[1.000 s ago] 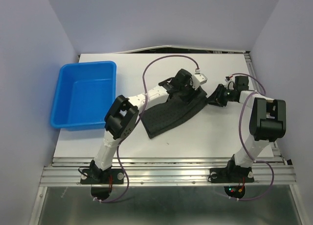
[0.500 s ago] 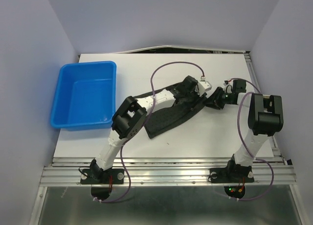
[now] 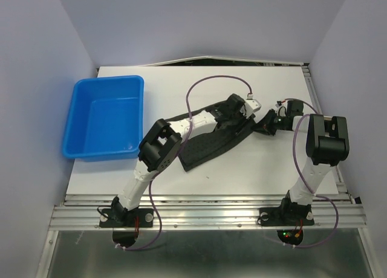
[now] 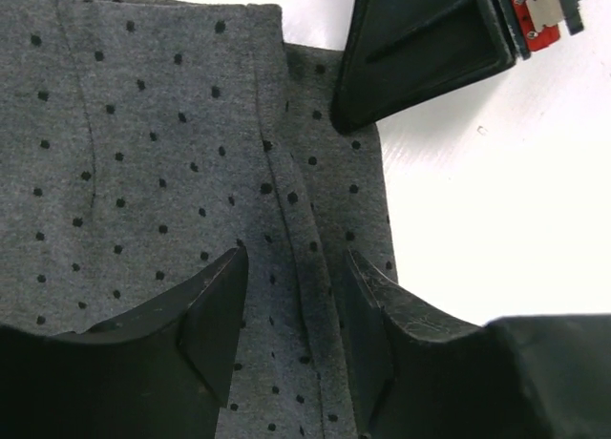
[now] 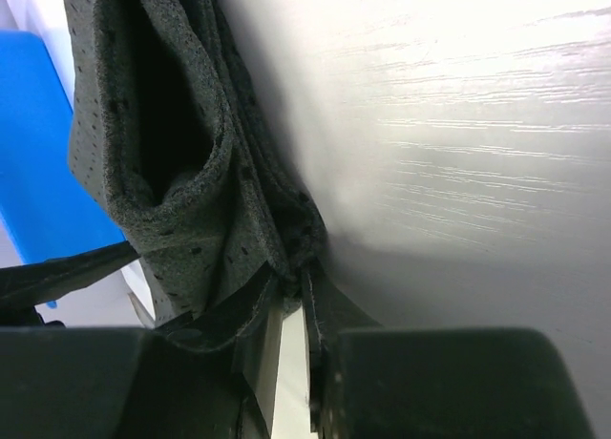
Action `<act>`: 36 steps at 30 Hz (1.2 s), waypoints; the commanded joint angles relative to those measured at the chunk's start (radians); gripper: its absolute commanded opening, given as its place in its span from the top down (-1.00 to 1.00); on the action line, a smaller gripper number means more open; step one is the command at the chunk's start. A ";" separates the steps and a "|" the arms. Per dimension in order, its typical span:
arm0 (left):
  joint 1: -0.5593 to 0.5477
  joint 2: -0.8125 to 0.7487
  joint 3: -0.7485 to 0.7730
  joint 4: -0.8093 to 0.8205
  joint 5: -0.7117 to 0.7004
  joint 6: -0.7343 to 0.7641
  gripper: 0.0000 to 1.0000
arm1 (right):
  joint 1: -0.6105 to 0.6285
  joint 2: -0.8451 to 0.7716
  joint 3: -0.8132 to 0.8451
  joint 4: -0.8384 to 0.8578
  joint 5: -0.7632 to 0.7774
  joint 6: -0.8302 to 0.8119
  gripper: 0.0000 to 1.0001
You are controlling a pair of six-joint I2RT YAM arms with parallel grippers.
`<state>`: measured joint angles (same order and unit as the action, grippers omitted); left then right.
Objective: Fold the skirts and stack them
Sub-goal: Fold the skirt
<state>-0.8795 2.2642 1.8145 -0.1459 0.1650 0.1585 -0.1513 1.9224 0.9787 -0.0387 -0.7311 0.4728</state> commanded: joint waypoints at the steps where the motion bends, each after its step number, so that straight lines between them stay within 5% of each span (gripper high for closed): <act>1: -0.013 0.012 0.052 0.011 -0.035 0.013 0.00 | -0.002 0.032 -0.035 -0.020 0.062 -0.020 0.70; 6: -0.021 -0.038 0.028 0.012 -0.019 0.016 0.69 | -0.002 0.036 -0.035 -0.010 0.053 -0.010 0.92; 11: -0.044 -0.081 0.006 -0.006 -0.019 0.029 0.98 | -0.002 0.038 -0.044 -0.001 0.055 0.000 0.99; 36: -0.069 -0.065 -0.027 -0.038 0.056 0.041 1.00 | -0.002 0.001 -0.060 0.005 0.078 -0.002 0.99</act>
<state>-0.9344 2.1960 1.7432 -0.1814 0.1612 0.1867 -0.1513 1.9247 0.9592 -0.0093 -0.7433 0.4984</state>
